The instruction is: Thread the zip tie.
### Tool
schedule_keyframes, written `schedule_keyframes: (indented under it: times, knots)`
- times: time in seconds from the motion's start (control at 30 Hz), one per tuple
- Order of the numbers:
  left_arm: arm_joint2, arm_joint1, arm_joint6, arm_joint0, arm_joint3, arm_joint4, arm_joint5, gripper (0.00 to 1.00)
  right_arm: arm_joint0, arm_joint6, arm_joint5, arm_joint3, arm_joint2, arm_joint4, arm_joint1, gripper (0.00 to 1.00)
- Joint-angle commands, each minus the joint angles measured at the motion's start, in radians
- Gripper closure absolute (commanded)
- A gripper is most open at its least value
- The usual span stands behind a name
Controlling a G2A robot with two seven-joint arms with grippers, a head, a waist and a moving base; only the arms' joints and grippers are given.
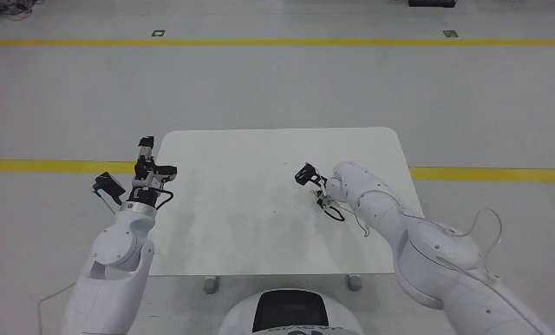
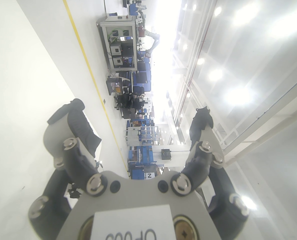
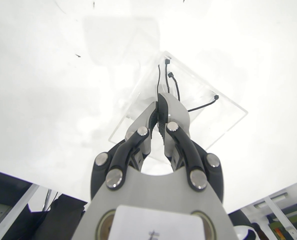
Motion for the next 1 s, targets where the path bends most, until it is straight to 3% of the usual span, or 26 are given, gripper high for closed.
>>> schedule_keyframes:
  times: [0.0, 0.43, 0.97]
  knots:
    - [0.0, 0.0, 0.0, 0.0, 0.0, 0.0, 0.0, 0.0, 0.004, -0.001, 0.0, -0.003, 0.0, 0.0, 0.001, 1.0]
    - [0.0, 0.0, 0.0, 0.0, 0.0, 0.0, 0.0, 0.0, 0.021, -0.011, 0.0, -0.039, 0.0, -0.002, 0.027, 1.0]
    - [0.0, 0.0, 0.0, 0.0, 0.0, 0.0, 0.0, 0.0, 0.017, 0.0, 0.0, -0.157, 0.0, 0.013, 0.098, 1.0]
